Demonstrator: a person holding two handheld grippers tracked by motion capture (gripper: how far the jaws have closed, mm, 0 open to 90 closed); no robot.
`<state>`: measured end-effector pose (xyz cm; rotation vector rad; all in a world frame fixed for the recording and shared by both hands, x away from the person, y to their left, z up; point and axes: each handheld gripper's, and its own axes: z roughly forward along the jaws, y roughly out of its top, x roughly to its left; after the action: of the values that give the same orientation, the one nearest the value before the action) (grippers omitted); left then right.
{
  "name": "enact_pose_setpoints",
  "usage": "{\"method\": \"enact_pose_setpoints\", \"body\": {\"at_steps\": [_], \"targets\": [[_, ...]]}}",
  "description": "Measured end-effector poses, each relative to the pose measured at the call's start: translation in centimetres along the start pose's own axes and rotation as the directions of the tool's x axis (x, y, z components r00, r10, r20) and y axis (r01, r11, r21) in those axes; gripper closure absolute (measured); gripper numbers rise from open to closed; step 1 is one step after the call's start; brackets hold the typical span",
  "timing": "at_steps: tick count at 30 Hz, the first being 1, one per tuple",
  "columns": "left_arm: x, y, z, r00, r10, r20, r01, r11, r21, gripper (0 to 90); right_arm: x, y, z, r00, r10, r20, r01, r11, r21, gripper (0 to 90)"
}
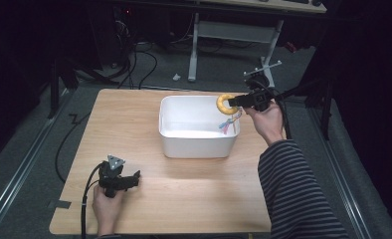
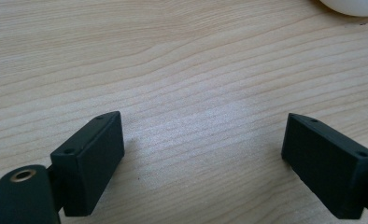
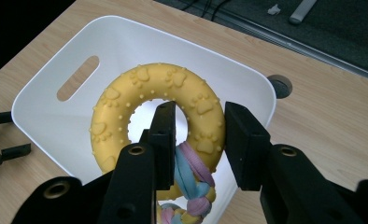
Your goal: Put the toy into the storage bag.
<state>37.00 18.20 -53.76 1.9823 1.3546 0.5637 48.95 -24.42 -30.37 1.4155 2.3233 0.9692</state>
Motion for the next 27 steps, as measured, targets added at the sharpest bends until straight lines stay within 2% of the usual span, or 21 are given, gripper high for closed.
{"method": "enact_pose_setpoints", "body": {"at_steps": [11, 17, 27], "targets": [[0.0, 0.0, 0.0, 1.0, 0.001, 0.002, -0.001, 1.0, 0.001, 13.2, 1.0, 0.5, 2.2, 0.9998, -0.01, 0.014, 0.01, 1.0, 0.013, 66.0], [0.0, 0.0, 0.0, 1.0, 0.0, 0.002, 0.0, 1.0, 0.0, 13.2, 1.6, 0.7, 3.5, 0.999, -0.033, 0.029, 0.032, 0.999, 0.03, 66.1], [0.0, 0.0, 0.0, 1.0, 0.002, 0.003, -0.002, 1.0, 0.001, 13.2, 2.0, 0.4, 5.1, 0.9983, -0.045, 0.035, 0.043, 0.997, 0.066, 66.0]]}}
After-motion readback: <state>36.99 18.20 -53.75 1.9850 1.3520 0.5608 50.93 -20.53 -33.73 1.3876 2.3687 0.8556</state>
